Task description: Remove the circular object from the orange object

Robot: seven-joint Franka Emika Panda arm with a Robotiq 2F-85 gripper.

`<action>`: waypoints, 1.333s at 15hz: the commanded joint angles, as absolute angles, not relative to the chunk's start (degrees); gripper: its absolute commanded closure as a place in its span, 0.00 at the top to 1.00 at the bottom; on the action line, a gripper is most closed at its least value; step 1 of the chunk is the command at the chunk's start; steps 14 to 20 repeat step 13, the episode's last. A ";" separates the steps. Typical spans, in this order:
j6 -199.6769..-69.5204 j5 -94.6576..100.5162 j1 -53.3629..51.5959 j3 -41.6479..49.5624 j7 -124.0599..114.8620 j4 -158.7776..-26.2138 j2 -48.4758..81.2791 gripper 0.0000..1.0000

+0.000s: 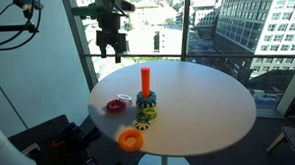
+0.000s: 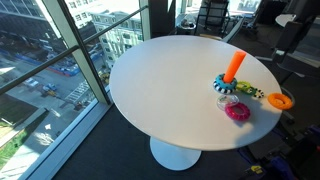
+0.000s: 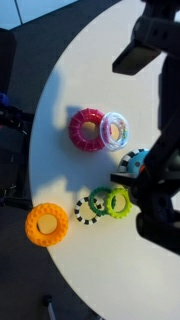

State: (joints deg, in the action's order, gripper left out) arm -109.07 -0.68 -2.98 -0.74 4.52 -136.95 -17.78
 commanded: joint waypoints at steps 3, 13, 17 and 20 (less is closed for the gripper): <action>-101.92 -0.94 -2.20 0.19 4.69 -133.71 -22.38 1.00; -103.55 -0.75 -2.30 -0.10 4.47 -134.83 -22.23 1.00; -103.55 -0.75 -2.30 -0.10 4.47 -134.83 -22.23 1.00; -103.55 -0.75 -2.30 -0.10 4.47 -134.83 -22.23 1.00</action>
